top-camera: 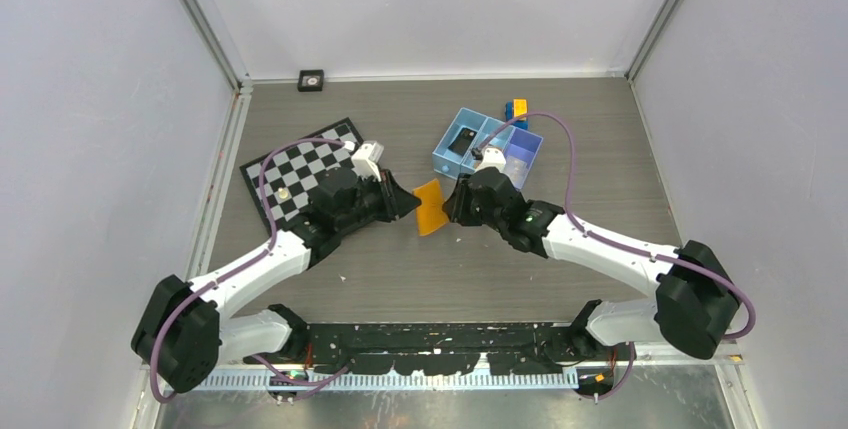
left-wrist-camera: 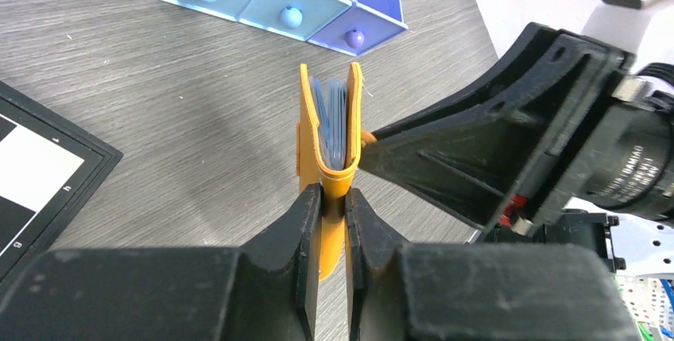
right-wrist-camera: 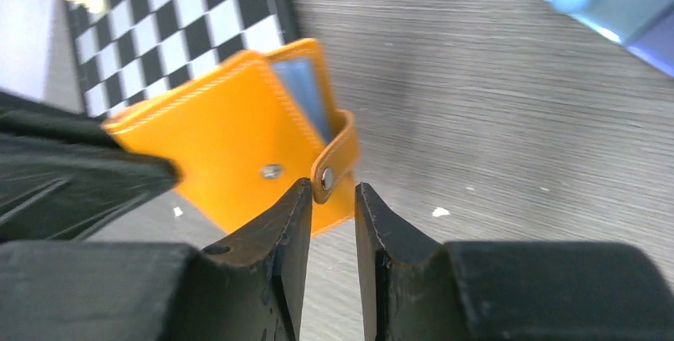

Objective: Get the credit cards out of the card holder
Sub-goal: Open the card holder.

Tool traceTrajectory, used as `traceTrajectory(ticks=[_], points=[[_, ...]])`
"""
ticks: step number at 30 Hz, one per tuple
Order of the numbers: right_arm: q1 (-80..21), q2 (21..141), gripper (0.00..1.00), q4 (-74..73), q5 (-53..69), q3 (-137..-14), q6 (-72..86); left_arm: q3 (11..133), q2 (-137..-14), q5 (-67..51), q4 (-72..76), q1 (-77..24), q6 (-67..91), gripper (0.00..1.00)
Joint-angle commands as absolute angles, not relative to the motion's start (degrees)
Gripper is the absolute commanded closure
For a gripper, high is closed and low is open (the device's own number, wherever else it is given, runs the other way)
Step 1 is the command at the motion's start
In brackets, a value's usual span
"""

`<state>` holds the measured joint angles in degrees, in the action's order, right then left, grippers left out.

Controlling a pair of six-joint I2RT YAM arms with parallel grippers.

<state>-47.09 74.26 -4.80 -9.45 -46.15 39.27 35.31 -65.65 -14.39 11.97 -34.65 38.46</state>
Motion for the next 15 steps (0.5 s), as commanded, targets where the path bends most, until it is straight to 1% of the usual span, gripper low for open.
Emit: traceTrajectory(ticks=[1,2,3,8,9,15], points=[[-46.58,74.57,0.69,-10.52,-17.85,-48.05,38.87,35.94,-63.34,-13.41,14.38,-34.54,37.90,1.00],[-46.58,75.02,0.72,-10.75,-17.88,-48.31,38.78,35.95,-63.43,-13.52,14.41,-34.54,37.89,1.00],[-46.58,75.49,0.73,-11.29,-18.05,-48.72,38.72,36.06,-63.60,-13.72,14.48,-34.53,37.88,1.00],[-46.58,75.84,0.72,-12.11,-18.37,-49.34,38.09,36.83,-64.41,-13.63,13.22,-34.53,37.93,1.00],[-46.58,75.32,0.71,-11.97,-18.79,-49.06,38.03,36.97,-64.53,-13.28,12.71,-34.54,37.89,1.00],[-46.58,72.15,0.55,-11.98,-19.72,-48.09,36.92,37.67,-64.72,-15.49,12.68,-34.50,38.31,1.00]])
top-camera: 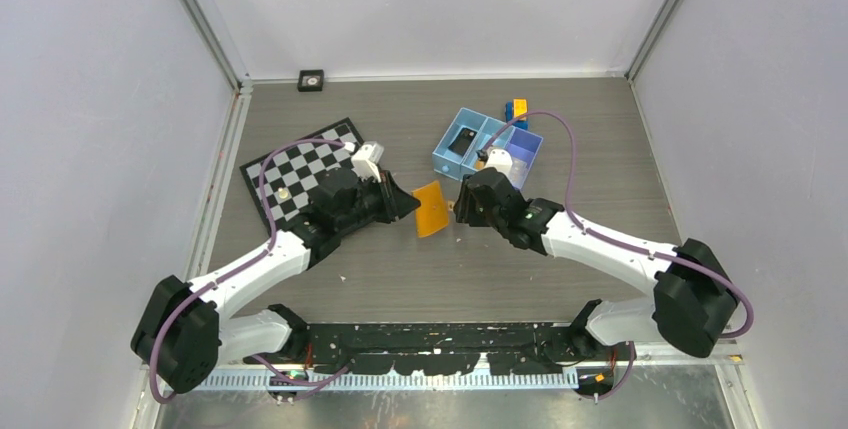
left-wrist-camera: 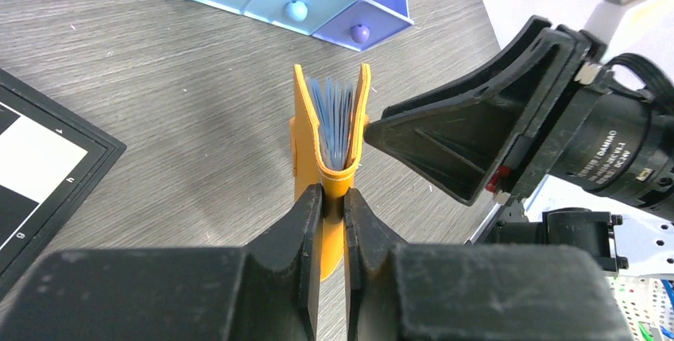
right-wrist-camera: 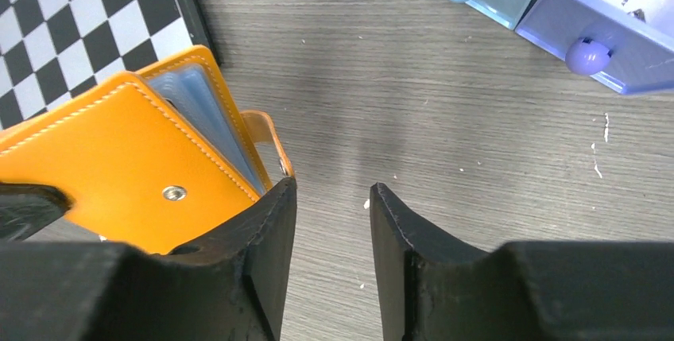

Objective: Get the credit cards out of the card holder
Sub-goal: Open the card holder.

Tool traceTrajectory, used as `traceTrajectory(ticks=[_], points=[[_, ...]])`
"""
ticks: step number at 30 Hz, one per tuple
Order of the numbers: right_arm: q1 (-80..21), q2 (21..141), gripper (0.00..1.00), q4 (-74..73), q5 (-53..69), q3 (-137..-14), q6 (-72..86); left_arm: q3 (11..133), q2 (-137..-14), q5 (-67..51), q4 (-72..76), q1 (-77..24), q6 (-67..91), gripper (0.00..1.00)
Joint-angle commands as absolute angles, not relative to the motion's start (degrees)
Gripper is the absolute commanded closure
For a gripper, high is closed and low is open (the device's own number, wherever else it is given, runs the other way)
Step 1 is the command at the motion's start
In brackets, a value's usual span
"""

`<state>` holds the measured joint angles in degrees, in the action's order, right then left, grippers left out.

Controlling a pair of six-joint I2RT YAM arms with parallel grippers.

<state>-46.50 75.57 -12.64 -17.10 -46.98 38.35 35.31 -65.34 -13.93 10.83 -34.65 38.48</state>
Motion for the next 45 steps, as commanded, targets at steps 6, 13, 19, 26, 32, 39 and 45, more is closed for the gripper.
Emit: traceTrajectory(ticks=[6,13,19,26,32,39,45], points=[[-46.58,71.69,0.51,-10.38,-16.34,-47.60,36.74,38.32,-64.71,-20.06,14.42,-34.43,39.67,1.00],[-46.58,70.05,0.43,-9.21,-15.36,-46.60,36.30,38.59,-64.86,-20.58,14.34,-34.44,39.99,1.00],[-46.58,70.59,0.33,-7.47,-12.13,-46.04,36.23,38.76,-64.86,-20.40,14.08,-34.45,40.01,1.00],[-46.57,74.17,0.52,-9.15,-11.22,-48.03,36.45,37.78,-63.97,-19.73,14.47,-33.27,40.95,1.00],[-46.58,77.17,0.55,-10.04,-10.47,-49.31,36.47,37.03,-63.00,-19.76,14.90,-32.34,41.87,1.00],[-46.58,77.51,0.58,-10.66,-10.99,-49.86,36.31,37.27,-64.23,-20.67,15.28,-32.26,42.18,1.00],[-46.58,76.73,0.58,-10.07,-10.37,-49.49,35.95,37.61,-65.57,-22.64,16.36,-32.23,42.84,1.00]])
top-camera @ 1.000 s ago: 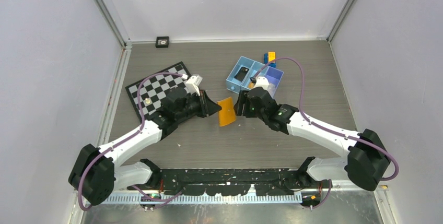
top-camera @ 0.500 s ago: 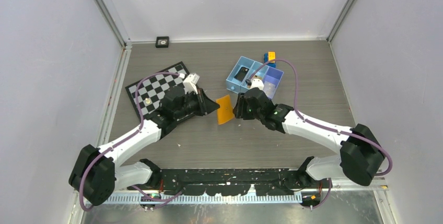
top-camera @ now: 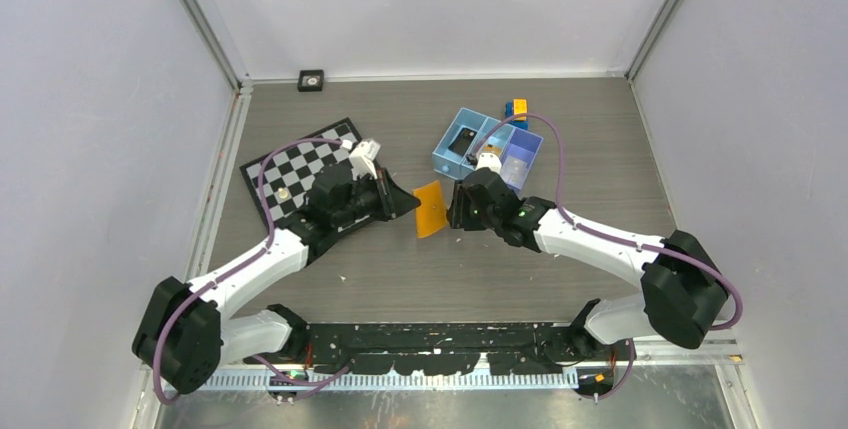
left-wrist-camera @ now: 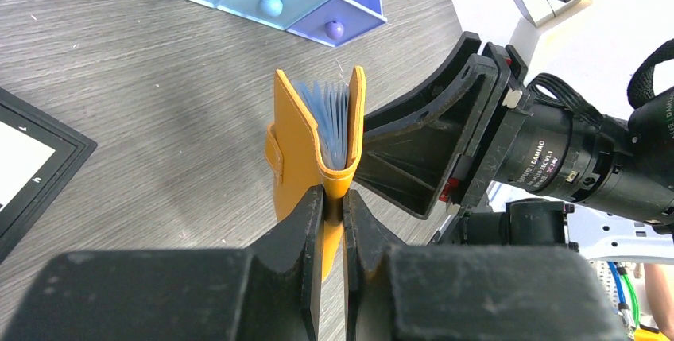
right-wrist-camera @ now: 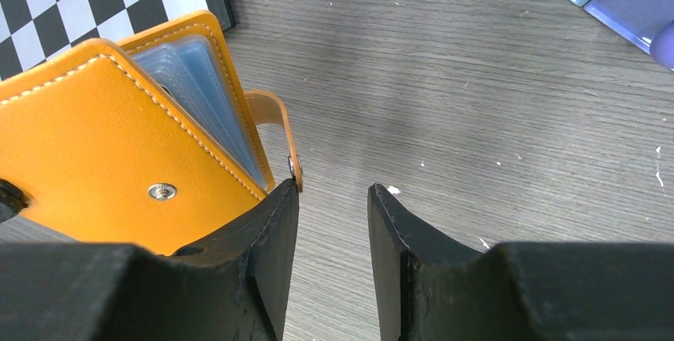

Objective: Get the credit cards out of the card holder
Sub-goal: Open the card holder.

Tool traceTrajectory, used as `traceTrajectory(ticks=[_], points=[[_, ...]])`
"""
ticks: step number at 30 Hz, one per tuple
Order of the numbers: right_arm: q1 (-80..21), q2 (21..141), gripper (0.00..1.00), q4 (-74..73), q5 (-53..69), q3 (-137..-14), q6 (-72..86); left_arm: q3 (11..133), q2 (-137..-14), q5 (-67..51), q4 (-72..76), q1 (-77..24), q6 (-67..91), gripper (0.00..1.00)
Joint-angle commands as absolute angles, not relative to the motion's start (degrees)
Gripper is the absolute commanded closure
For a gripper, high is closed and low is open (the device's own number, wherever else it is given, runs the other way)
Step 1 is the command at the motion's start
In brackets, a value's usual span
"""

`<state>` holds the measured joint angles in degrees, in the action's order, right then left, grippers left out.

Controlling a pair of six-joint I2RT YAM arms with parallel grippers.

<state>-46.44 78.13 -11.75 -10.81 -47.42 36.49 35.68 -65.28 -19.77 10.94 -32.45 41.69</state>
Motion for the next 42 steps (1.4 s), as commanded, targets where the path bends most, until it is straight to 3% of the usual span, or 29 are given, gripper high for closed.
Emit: traceTrajectory(ticks=[1,9,17,22,23,25,31,35,42], points=[[-46.58,76.73,0.58,-9.91,-9.96,-49.41,35.95,37.67,-65.82,-22.97,16.61,-32.25,42.96,1.00],[-46.58,76.26,0.59,-9.22,-9.84,-49.16,35.40,37.75,-66.83,-26.09,19.15,-32.26,44.07,1.00],[-46.56,75.06,0.96,-8.93,-10.10,-48.73,34.93,38.52,-68.15,-25.52,17.44,-32.21,43.41,1.00],[-46.58,74.01,1.00,-8.92,-11.35,-48.05,35.23,42.25,-71.35,-18.22,6.20,-32.17,40.96,1.00],[-46.58,74.00,0.99,-9.02,-11.58,-48.00,35.29,43.10,-72.05,-16.71,4.06,-32.17,40.51,0.94],[-46.58,74.36,0.99,-9.49,-11.57,-48.32,35.38,44.45,-72.94,-13.35,0.40,-32.11,39.80,0.70],[-46.58,76.61,1.00,-9.83,-8.95,-49.37,35.70,45.35,-74.07,-9.19,-3.46,-32.12,38.19,0.30],[-46.49,77.78,1.00,-9.94,-8.50,-49.81,36.01,47.01,-77.60,-13.78,-3.50,-32.29,35.72,0.15],[-45.46,78.76,1.00,-10.65,-7.67,-50.19,36.65,52.79,-87.55,-16.23,-8.33,-33.14,34.05,0.16]])
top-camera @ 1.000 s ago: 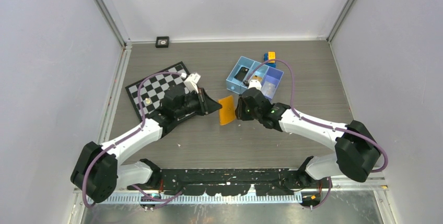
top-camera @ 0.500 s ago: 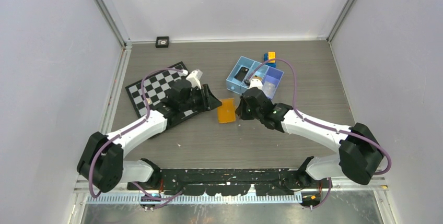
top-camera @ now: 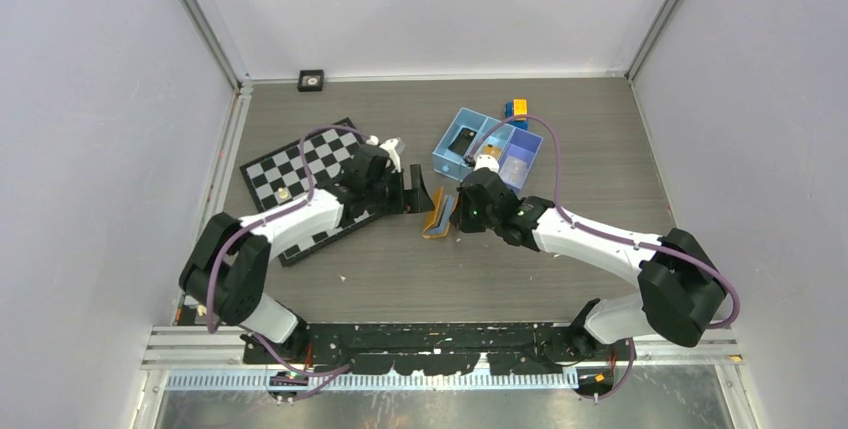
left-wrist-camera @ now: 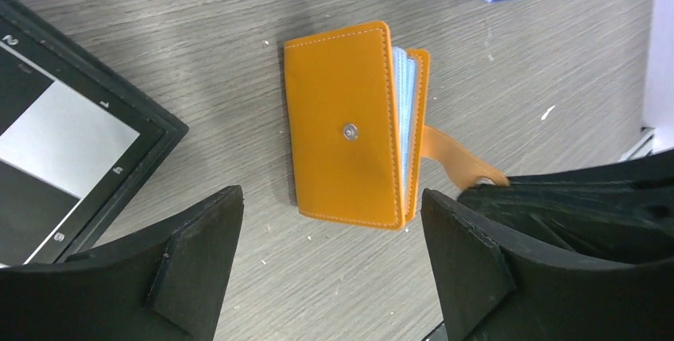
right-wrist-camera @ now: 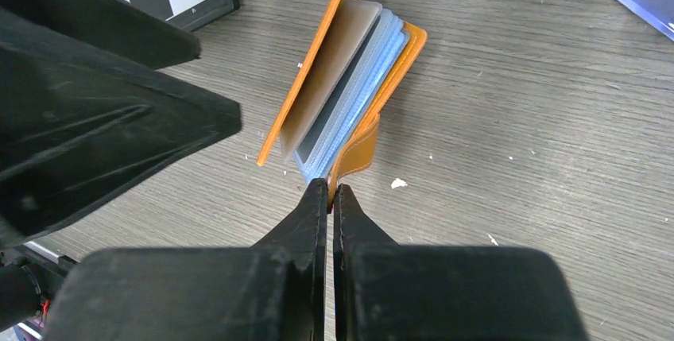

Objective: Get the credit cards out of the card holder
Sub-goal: Open the card holder.

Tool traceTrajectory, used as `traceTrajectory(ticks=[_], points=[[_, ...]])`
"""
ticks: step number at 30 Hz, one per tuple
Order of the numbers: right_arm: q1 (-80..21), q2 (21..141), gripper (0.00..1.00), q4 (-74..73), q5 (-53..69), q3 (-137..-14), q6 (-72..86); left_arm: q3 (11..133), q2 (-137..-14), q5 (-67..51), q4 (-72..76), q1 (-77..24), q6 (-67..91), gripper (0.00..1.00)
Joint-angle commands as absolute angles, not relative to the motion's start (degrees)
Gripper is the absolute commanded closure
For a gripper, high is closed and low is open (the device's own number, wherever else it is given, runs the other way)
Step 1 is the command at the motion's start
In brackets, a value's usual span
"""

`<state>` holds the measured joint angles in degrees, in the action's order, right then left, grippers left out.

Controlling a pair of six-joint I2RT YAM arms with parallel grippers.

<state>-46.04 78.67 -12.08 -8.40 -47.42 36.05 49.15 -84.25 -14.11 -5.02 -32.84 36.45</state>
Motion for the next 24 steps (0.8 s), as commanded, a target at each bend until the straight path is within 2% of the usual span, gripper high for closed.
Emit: traceTrajectory(ticks=[1,6,10,16,20,24], points=[[-45.44,78.69,0.99,-10.72,-7.65,-50.19,36.65,53.02,-88.11,-16.44,-8.39,-33.18,33.91,0.17],[-45.35,78.46,0.99,-10.77,-7.49,-50.01,36.73,53.62,-90.48,-19.19,-7.14,-33.22,33.64,0.20],[-45.35,78.57,1.00,-10.68,-7.21,-50.11,36.89,54.27,-92.35,-23.43,-6.01,-33.39,33.23,0.18],[-45.35,78.84,1.00,-10.66,-7.11,-50.19,37.00,52.08,-91.19,-29.29,1.14,-33.65,34.64,0.01],[-45.35,78.79,1.00,-10.67,-7.03,-50.18,37.09,52.11,-91.09,-27.55,0.71,-33.65,34.44,0.01],[-45.27,78.63,1.00,-10.68,-7.10,-50.10,37.09,55.11,-94.76,-24.40,-5.64,-33.65,33.45,0.06]])
